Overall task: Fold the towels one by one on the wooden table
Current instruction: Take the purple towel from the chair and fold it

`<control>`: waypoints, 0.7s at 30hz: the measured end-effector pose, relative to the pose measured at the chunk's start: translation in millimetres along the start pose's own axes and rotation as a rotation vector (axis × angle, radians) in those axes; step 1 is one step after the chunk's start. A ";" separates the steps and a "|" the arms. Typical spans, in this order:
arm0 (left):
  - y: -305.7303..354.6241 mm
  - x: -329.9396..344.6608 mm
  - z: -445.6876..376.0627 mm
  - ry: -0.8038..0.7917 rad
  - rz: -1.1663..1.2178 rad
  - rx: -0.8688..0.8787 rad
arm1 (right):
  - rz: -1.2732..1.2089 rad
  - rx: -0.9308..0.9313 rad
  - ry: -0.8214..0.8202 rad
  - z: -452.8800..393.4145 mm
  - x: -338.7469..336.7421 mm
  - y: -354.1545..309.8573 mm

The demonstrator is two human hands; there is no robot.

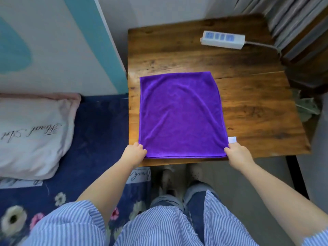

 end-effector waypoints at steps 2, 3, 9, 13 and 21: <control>5.3 11.7 -0.2 -0.051 -0.014 0.019 | 0.054 0.038 -0.048 -0.8 4.0 -0.6; 6.4 17.8 0.8 -0.089 -0.023 0.024 | 0.070 0.050 -0.058 -3.0 4.4 -1.8; 1.7 19.9 -2.7 -0.216 -0.008 0.062 | 0.085 0.151 -0.177 -14.8 -6.4 0.8; -26.4 -6.9 -16.0 -0.128 0.072 -0.038 | -0.062 0.202 -0.095 -31.7 -39.8 2.4; -83.1 -93.9 -73.6 0.114 0.453 -0.269 | -0.613 0.220 0.190 -109.7 -128.6 22.6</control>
Point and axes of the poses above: each hand's wrist, its own z-axis away from the middle knuckle, its own x-axis out of the palm, y = z × x, the point moved 9 cm from there along -z, towards the middle knuckle, and after that the axes turned 10 degrees about -z, right-handed, at the moved point
